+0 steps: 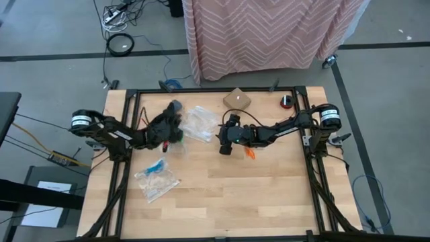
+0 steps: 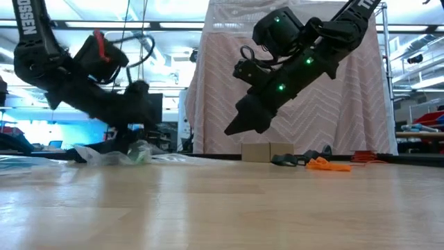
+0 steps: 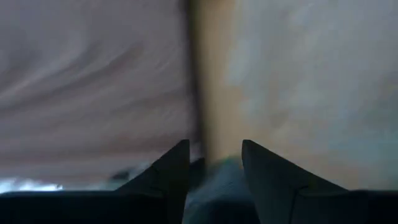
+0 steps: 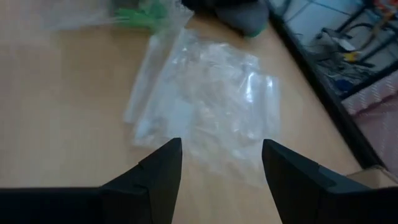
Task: Sort rubber bands
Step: Open the transparent zip bag
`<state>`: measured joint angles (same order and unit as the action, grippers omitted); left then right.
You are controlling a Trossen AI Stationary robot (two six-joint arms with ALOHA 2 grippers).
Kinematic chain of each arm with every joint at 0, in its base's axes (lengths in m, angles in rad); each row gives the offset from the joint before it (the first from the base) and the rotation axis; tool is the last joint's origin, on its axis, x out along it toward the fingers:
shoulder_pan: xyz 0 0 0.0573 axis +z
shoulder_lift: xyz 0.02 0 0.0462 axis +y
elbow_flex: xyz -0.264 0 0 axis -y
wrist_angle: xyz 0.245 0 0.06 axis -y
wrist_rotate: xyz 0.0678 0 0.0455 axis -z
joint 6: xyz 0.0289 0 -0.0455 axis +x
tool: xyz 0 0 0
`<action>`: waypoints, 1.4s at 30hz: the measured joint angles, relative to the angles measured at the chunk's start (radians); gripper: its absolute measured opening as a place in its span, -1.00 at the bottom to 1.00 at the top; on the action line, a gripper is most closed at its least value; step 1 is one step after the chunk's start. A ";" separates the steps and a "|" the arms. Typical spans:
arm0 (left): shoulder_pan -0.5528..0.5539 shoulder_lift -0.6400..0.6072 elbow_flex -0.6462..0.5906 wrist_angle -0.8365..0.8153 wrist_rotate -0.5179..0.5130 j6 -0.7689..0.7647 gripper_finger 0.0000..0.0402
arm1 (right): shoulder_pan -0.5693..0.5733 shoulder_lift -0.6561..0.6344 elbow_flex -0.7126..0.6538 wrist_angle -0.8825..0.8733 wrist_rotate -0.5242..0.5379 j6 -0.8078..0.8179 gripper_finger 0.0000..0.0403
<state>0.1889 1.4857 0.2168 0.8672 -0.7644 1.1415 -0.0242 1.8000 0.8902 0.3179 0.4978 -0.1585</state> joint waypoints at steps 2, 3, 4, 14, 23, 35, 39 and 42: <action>-0.006 -0.004 0.041 0.066 -0.122 0.103 -0.22 | -0.006 0.000 0.000 0.018 0.025 0.017 0.04; -0.007 -0.005 0.058 0.086 -0.154 0.122 -0.22 | -0.010 0.000 0.000 0.029 0.026 0.030 0.04; -0.007 -0.005 0.071 0.094 -0.182 0.125 -0.22 | -0.014 0.000 0.000 0.041 0.026 0.043 0.04; 0.093 -0.004 0.172 0.128 -0.089 -0.259 -0.22 | -0.036 0.000 0.000 0.076 0.026 0.156 -0.04; 0.181 0.177 0.170 0.128 0.000 -0.414 -0.22 | -0.018 0.000 0.001 0.111 -0.003 0.158 -0.09; -0.231 0.181 0.100 0.026 -0.372 -0.420 -0.22 | -0.008 0.000 0.001 0.115 -0.002 0.129 -0.10; -0.413 0.092 0.085 -0.105 -0.454 -0.535 -0.22 | -0.016 0.000 0.001 0.115 -0.028 0.108 -0.10; -0.479 0.058 0.087 -0.092 -0.554 -0.519 -0.22 | -0.031 0.000 0.001 0.120 -0.088 0.125 -0.12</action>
<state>-0.2903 1.5434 0.3037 0.7752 -1.3187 0.6222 -0.0553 1.8004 0.8909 0.4375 0.4094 -0.0334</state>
